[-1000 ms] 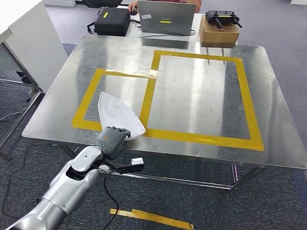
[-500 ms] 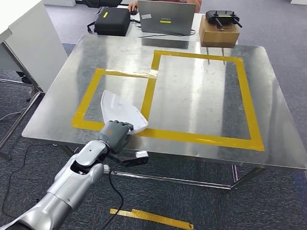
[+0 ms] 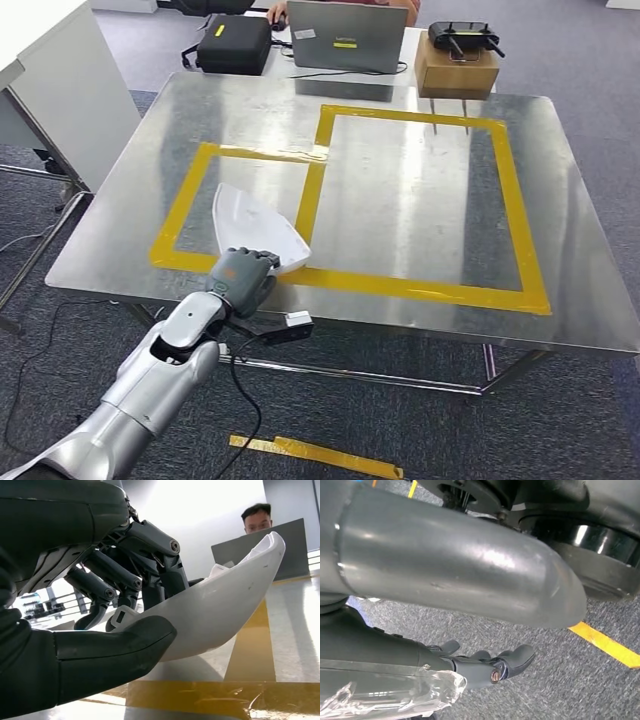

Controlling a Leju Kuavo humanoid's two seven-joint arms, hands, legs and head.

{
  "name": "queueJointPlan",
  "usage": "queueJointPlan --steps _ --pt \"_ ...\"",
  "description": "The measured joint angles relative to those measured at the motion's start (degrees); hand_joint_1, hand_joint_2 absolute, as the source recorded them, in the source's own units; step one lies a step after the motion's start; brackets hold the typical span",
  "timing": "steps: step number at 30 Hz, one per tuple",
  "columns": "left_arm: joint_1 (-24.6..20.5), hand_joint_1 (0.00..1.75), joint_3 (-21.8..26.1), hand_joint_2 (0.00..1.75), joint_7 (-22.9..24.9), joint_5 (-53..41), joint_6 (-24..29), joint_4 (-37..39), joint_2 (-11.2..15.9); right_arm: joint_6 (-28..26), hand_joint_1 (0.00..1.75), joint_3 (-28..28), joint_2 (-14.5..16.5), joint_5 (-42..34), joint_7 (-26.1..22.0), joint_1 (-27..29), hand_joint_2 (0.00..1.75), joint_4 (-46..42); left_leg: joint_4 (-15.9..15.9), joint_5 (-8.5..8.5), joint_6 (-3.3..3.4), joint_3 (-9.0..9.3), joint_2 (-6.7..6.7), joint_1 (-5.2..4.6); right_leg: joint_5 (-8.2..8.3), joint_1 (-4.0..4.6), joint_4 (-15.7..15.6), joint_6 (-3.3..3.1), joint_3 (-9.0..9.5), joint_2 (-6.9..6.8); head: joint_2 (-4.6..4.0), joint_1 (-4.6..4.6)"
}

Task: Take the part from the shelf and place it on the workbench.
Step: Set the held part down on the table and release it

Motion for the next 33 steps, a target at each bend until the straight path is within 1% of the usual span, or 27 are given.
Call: queueJointPlan --steps 2,7,11,15,23,28,33 --pt "0.00 0.00 0.00 1.75 0.10 -0.14 0.07 0.00 0.00 -0.33 0.00 0.03 0.00 0.02 0.02 0.10 0.00 -0.25 0.00 0.00 0.00 0.00 0.00 0.00 0.00 0.00 0.00 0.00 0.00 0.00 0.00 -0.01" --pt "0.00 0.00 0.02 1.75 0.38 -0.12 0.51 0.00 -0.04 -2.17 0.00 0.40 0.00 0.51 0.05 0.06 0.00 -0.37 0.00 0.00 0.00 0.00 0.00 0.00 0.00 0.00 0.00 0.00 0.00 0.00 0.00 0.00" --pt "0.01 0.00 0.20 1.75 0.66 0.37 0.39 0.00 -0.06 -2.64 0.00 0.88 0.00 1.29 0.19 0.05 0.00 -0.38 0.00 0.00 0.00 0.00 0.00 0.00 0.00 0.00 0.00 0.00 0.00 0.00 0.00 -0.01" --pt "0.01 0.00 0.23 0.00 0.69 0.46 0.28 0.00 -0.13 -2.72 0.00 1.06 0.00 1.63 0.31 -0.04 0.00 -0.38 0.00 0.00 0.00 0.00 0.00 0.00 0.00 0.00 0.00 0.00 0.01 0.00 0.00 0.00" --pt "0.04 0.00 0.27 0.00 0.81 0.58 0.04 0.00 -0.13 -2.80 0.00 1.07 0.00 1.99 0.53 0.05 0.00 -0.40 0.00 0.00 0.00 0.00 0.00 0.00 0.00 0.00 0.00 0.00 0.01 0.00 0.00 0.00" --pt "0.16 0.00 0.53 0.00 1.76 0.46 -0.59 -0.31 -0.03 -2.93 0.00 1.06 0.00 2.05 0.14 -0.01 0.00 -0.52 0.00 0.00 0.00 0.00 0.00 0.00 0.00 0.00 0.00 0.00 0.01 0.00 0.00 0.00" --pt "0.86 0.00 2.29 0.00 2.43 2.24 -0.40 -2.85 0.21 -2.41 0.00 0.95 0.00 2.05 -0.21 -0.46 0.00 -0.35 0.00 0.00 0.00 0.00 0.00 0.00 0.00 0.00 0.01 0.00 0.02 0.00 0.00 0.00"
